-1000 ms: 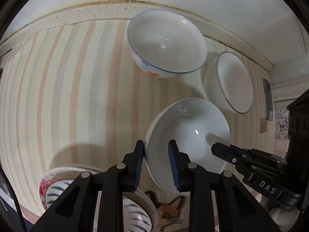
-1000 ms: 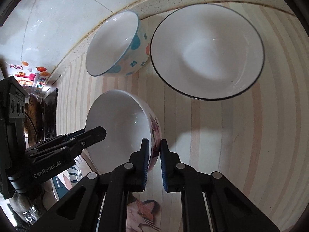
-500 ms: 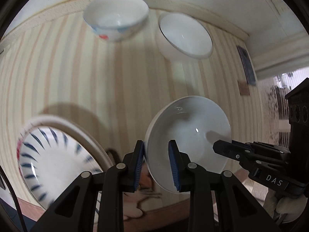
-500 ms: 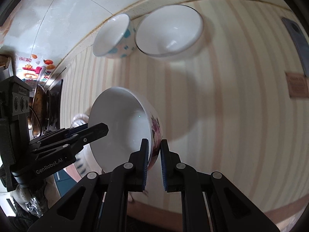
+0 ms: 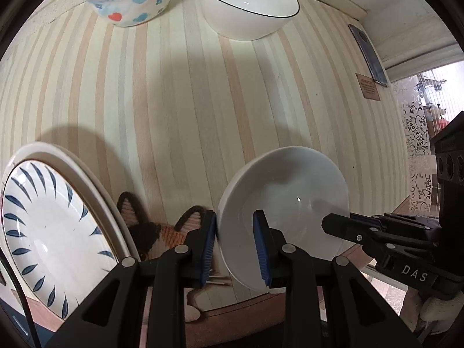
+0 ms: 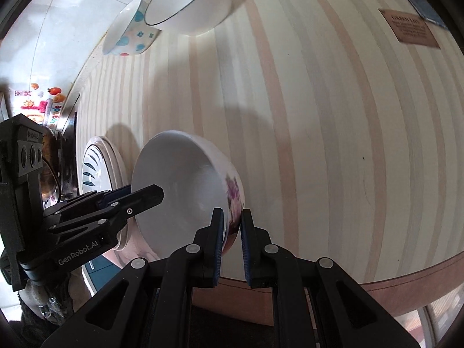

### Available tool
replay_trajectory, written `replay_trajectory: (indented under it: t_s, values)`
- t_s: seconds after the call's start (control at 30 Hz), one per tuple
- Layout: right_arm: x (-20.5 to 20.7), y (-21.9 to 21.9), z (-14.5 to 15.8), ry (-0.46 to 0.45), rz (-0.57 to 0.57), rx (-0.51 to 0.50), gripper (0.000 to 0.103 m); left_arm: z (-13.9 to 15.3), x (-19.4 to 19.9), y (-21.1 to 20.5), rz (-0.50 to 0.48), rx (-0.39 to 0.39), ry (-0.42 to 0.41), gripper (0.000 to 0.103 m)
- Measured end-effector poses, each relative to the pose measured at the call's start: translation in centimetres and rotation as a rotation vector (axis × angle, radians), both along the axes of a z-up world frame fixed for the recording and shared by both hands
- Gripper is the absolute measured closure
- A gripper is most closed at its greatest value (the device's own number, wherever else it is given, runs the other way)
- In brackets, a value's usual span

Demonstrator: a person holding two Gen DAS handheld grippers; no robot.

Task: Organize plates and bowls
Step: 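Lift the pink-flower bowl with both tools and carry it over the black-rim bowl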

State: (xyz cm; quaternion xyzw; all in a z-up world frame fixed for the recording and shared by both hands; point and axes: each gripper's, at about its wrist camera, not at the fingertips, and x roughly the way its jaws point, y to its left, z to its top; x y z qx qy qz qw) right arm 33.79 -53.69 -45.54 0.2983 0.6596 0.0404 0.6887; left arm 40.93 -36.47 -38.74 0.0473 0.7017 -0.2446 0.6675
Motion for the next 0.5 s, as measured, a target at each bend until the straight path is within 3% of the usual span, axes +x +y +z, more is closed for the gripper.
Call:
replay_trajectory:
  t_s: [0.17,0.4,0.47,0.5]
  values:
    - [0.2,-0.5,0.0,0.006,-0.004,0.002,0.09,0.6,0.5,0.6,0.009,-0.023,0.007,0.079]
    - [0.9,-3.6,2.4,-0.009,-0.014,0.031,0.089,4.9,3.2,2.7,0.063,-0.037,-0.069,0.078]
    - [1.6,-4.6,3.9,-0.041,-0.025,0.031,0.086,5.8,4.8,2.7,0.078,-0.031,-0.094,0.077]
    - [2.0,-5.2,4.6,-0.055,-0.034,0.033,0.078,6.1,5.7,2.5,0.083,-0.032,-0.104,0.077]
